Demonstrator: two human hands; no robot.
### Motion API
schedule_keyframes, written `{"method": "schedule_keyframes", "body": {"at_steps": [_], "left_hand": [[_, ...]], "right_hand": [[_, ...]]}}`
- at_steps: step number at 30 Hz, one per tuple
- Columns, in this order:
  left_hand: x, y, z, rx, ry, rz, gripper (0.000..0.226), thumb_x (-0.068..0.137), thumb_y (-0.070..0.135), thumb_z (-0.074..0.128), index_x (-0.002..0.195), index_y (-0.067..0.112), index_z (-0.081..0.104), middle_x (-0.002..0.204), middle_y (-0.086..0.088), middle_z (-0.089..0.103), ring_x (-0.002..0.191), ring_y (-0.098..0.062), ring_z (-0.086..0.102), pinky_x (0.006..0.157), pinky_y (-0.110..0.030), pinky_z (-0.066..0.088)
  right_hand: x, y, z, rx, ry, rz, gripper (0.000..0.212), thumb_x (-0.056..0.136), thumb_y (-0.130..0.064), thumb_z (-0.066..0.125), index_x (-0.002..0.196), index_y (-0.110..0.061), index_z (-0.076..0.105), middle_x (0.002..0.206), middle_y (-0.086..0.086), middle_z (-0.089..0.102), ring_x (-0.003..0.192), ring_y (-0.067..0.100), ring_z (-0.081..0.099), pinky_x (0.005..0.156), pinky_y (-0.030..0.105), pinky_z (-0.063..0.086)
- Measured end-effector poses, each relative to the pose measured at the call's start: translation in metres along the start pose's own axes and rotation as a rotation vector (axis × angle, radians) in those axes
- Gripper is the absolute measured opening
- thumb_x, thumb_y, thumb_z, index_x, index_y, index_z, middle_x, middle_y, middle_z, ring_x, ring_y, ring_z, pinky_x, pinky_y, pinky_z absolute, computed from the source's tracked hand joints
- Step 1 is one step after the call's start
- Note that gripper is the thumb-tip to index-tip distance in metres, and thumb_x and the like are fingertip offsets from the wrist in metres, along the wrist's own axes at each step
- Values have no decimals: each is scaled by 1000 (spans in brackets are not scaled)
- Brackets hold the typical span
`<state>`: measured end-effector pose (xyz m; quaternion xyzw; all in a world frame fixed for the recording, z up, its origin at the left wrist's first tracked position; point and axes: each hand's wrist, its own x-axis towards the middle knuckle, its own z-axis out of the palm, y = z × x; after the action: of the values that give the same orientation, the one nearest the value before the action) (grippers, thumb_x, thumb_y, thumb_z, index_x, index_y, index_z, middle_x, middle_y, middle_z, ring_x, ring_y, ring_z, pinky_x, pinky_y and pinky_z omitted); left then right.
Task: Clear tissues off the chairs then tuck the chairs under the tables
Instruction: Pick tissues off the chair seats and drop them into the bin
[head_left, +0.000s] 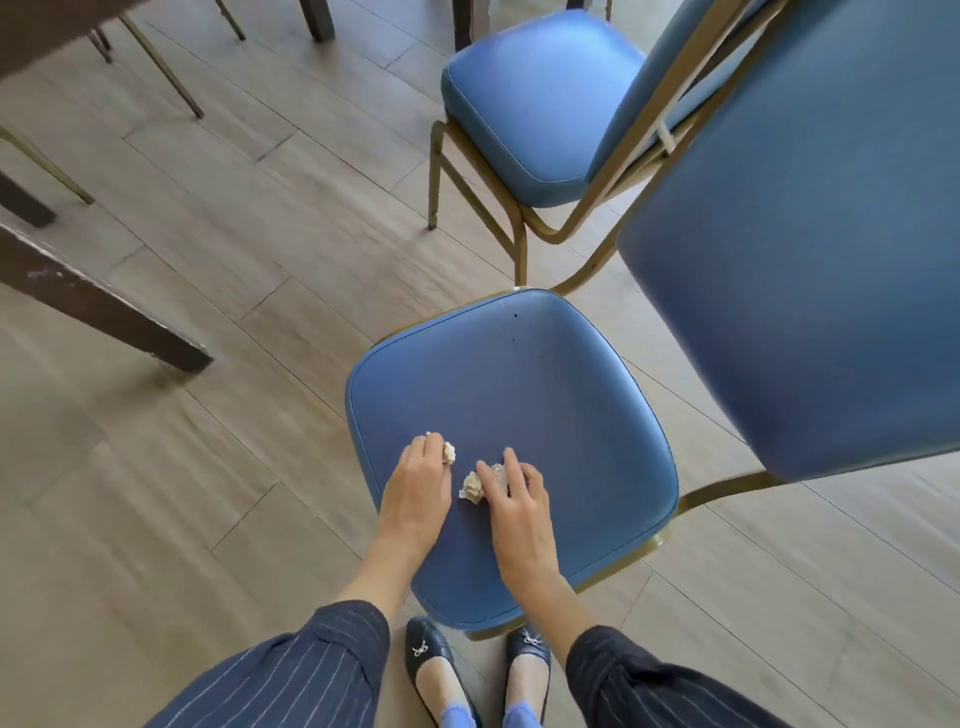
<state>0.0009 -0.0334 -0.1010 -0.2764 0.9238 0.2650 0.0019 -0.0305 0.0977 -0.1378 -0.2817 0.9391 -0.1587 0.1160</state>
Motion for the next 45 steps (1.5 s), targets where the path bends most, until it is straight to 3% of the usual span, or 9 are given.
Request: {"method": "schedule_keyframes", "body": {"at_steps": [5,8,14,17,21,26,36,40,45], "left_hand": [[-12,-11,-20,-33,13,-21,5,91,5,51,95,4,55,92,-11,60,80,-21,50,66,-24,36],[-16,-10,-42,-33,23,-21,6,91,4,51,95,3,55,92,-13,60,76,-17,45,65,-24,35],[-16,-12,-138,-52,123,-111,7,90,5,52,96,4,55,95,-12,60,88,-31,58,67,-35,43],[-17,-33,-208,-38,233,-145,7,88,6,55,95,4,56,95,-13,61,88,-33,60,68,-37,45],[-28,-94,-311,23,358,-222,8,88,7,54,95,3,56,97,-14,61,91,-34,60,72,-40,46],[-54,-206,-431,59,459,-314,6,86,4,54,93,5,55,95,-14,62,89,-33,60,73,-39,47],[-89,-393,-598,158,496,-388,5,90,6,48,93,6,52,97,-11,60,87,-29,58,66,-28,36],[-63,-456,-638,156,489,-396,5,90,6,48,91,9,51,97,-10,61,82,-29,58,63,-31,38],[5,-536,-700,185,465,-386,6,89,6,48,93,10,47,97,-10,62,79,-28,57,59,-32,38]], "right_hand": [[23,-6,-21,136,-120,2,27,70,16,57,80,-9,55,91,4,50,82,22,40,60,32,45],[44,-21,-41,190,-123,12,29,72,18,52,85,-5,61,90,7,55,83,22,39,63,32,42],[71,-101,-107,316,-79,-113,25,75,13,56,89,-5,67,92,8,60,85,26,50,71,28,37],[83,-169,-136,301,-147,-240,17,73,11,49,75,-2,60,82,10,56,77,29,51,63,31,40],[97,-285,-162,290,-163,-418,22,77,10,44,79,0,64,77,7,47,71,28,48,57,27,29],[108,-450,-167,273,-211,-604,25,75,8,48,82,-4,68,83,9,56,78,28,53,66,33,40],[120,-724,-123,315,-244,-682,25,67,11,45,72,4,68,78,21,67,77,33,59,66,35,48],[157,-800,-106,300,-242,-724,26,68,12,45,79,9,68,83,25,69,84,38,61,73,40,51],[232,-903,-85,342,-241,-717,32,72,14,44,81,1,72,84,17,71,80,31,64,71,33,51]]}}
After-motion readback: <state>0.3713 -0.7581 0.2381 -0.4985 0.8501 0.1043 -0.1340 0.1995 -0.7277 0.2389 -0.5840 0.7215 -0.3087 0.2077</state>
